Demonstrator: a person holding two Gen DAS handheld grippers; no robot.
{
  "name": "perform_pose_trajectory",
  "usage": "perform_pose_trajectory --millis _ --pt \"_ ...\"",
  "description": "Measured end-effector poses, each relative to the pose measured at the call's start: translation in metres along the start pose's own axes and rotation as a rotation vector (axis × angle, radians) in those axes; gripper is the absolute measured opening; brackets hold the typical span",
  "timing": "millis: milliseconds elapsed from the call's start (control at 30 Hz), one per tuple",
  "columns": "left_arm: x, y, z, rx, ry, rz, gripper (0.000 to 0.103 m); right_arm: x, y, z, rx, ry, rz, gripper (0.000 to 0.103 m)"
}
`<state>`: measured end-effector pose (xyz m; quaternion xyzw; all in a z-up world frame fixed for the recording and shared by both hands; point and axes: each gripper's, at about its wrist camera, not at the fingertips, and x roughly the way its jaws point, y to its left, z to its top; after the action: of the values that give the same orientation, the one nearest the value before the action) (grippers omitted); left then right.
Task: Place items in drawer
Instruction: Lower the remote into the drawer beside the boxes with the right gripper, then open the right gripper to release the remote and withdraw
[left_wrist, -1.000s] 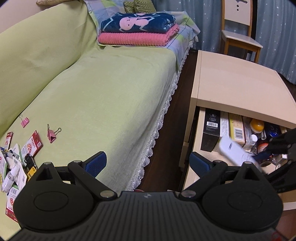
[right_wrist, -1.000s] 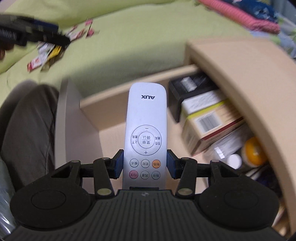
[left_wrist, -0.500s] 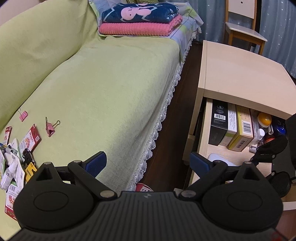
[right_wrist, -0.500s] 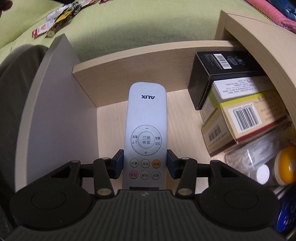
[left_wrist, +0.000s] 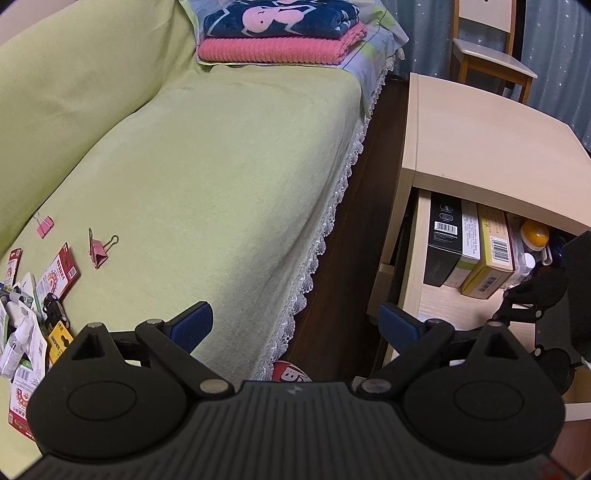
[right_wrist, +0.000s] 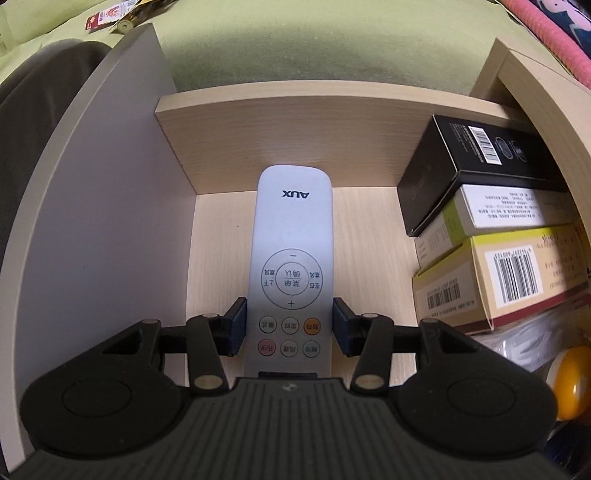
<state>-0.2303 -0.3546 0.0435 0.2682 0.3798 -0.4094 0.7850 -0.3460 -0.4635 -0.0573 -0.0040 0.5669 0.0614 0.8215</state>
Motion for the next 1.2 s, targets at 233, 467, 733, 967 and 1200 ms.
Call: perform_pose_trajectory --millis 233,467,733,967,1200 --pt "0.001 -0.003 0.002 0.01 -0.003 -0.014 0.097 -0.01 -0.016 -0.003 0.068 -0.033 0.066 0.044" --pt "0.002 -0.008 0.004 0.024 -0.007 -0.031 0.097 -0.042 -0.048 -0.022 0.419 -0.15 0.024 0.023" --pt "0.006 -0.016 0.007 0.048 -0.005 -0.056 0.097 -0.023 -0.069 -0.034 0.729 -0.096 -0.02 0.015" --pt "0.007 -0.015 0.007 0.045 -0.001 -0.059 0.097 -0.013 -0.071 -0.032 0.756 -0.058 0.023 0.015" --pt "0.008 -0.017 0.005 0.048 0.004 -0.066 0.097 -0.016 -0.069 -0.031 0.753 -0.009 0.063 0.015"
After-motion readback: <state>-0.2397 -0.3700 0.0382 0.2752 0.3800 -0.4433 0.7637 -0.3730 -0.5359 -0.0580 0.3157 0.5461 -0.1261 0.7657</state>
